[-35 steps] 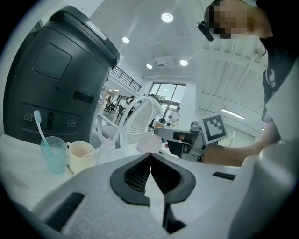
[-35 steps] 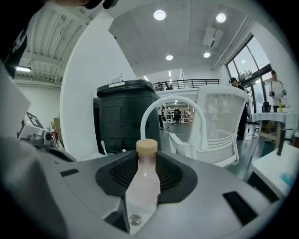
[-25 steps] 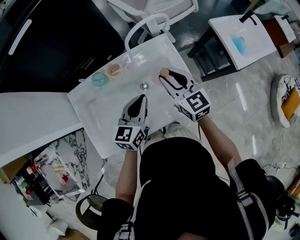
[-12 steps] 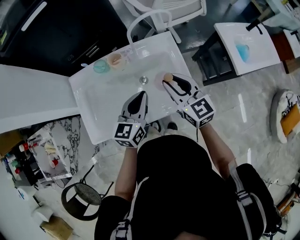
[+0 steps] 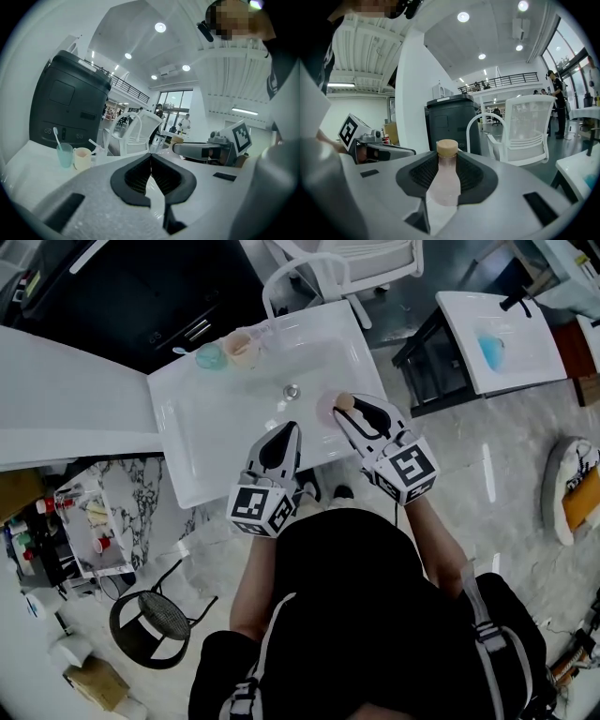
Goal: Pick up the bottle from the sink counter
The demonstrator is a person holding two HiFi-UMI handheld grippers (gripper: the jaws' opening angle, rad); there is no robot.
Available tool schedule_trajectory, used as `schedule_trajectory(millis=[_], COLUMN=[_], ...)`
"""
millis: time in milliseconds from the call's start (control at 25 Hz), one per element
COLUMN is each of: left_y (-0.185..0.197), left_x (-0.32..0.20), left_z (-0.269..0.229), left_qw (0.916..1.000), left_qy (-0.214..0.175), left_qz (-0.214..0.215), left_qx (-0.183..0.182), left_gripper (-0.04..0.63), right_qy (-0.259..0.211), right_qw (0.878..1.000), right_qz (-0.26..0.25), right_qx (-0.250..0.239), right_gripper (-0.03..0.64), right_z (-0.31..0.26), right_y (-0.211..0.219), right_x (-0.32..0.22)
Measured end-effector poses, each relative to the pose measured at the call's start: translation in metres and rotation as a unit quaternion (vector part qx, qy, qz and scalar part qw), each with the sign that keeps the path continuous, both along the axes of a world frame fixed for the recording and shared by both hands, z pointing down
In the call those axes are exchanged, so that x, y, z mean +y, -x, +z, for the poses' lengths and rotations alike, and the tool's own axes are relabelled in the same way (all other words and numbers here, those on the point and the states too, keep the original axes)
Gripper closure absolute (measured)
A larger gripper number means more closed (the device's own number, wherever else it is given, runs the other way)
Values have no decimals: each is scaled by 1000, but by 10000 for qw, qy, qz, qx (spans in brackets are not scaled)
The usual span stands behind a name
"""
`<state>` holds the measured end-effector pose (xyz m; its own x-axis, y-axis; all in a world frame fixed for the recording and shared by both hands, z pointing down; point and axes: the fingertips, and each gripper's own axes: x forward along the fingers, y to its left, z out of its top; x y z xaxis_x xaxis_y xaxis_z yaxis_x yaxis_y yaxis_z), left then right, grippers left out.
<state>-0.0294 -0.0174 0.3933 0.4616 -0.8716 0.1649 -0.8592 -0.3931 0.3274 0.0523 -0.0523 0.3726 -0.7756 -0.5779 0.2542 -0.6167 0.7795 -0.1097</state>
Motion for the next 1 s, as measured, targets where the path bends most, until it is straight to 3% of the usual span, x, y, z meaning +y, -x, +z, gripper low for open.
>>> schedule_trajectory(millis=[760,1000], left_y=[-32,-39], left_x=[97,117], left_z=[-12,-13], left_qw=[9994,9987], left_qy=[-23,12], left_qz=[-349,-489], left_qx=[-87,-174], left_gripper=[575,575], right_qy=[187,124], right_qw=[9981,9972], right_qz=[-540,-740], right_qx=[233,79], right_gripper=[495,495], right_z=[-3,-9], right_y=[-39,-42], right_x=[90,109])
